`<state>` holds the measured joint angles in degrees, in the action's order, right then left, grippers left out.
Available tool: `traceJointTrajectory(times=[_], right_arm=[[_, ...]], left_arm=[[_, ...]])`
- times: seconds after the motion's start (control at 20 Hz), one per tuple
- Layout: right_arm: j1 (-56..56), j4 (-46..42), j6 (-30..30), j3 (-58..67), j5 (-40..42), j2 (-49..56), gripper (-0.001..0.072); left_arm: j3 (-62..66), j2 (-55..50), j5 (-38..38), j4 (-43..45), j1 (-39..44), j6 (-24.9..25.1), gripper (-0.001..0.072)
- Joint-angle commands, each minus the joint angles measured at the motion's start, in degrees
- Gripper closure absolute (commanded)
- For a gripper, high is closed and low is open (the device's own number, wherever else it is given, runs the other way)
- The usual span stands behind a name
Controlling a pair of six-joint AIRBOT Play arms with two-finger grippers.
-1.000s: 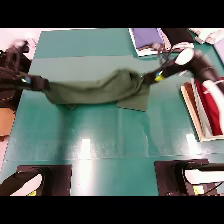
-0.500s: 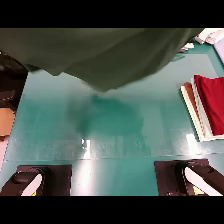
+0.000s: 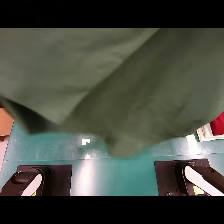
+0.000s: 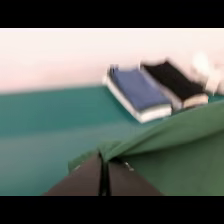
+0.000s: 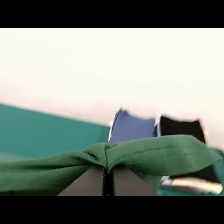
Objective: Fold the shirts.
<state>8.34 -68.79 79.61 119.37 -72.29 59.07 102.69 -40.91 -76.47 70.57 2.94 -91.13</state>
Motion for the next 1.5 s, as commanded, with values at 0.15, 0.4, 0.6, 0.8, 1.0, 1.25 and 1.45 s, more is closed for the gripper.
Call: traceJointTrajectory(times=[0.15,0.4,0.6,0.8,1.0,1.25,1.45], right_arm=[[-9.42,-0.44,0.7,-13.68,-2.08,18.82,0.0694],[-11.08,-0.2,1.25,-14.03,-0.72,35.08,0.0691],[-11.34,0.26,2.56,-6.64,-0.72,41.4,0.0574],[-9.88,0.31,3.04,-2.36,-0.96,39.87,0.0243],[-6.8,0.24,1.79,-13.75,-2.62,30.71,0.0264],[-6.1,0.22,0.85,-32.11,0.15,19.87,0.0265],[-7.23,0.26,0.85,-40.94,4.39,14.69,0.0265]], left_arm=[[-29.86,-12.74,-2.91,-4.0,0.0,4.92,0.0686],[-43.39,-27.76,19.52,-3.3,0.0,12.35,0.0685],[-37.77,-34.93,31.52,-3.28,0.0,12.22,0.0684],[-29.79,-35.26,31.67,0.68,-1.7,11.69,0.0109],[-24.44,-35.08,12.11,1.14,-9.38,12.44,0.0108],[-31.12,-35.01,2.56,0.79,-10.95,15.28,0.0108],[-33.94,-32.57,1.03,-1.38,-10.95,19.61,0.0108]])
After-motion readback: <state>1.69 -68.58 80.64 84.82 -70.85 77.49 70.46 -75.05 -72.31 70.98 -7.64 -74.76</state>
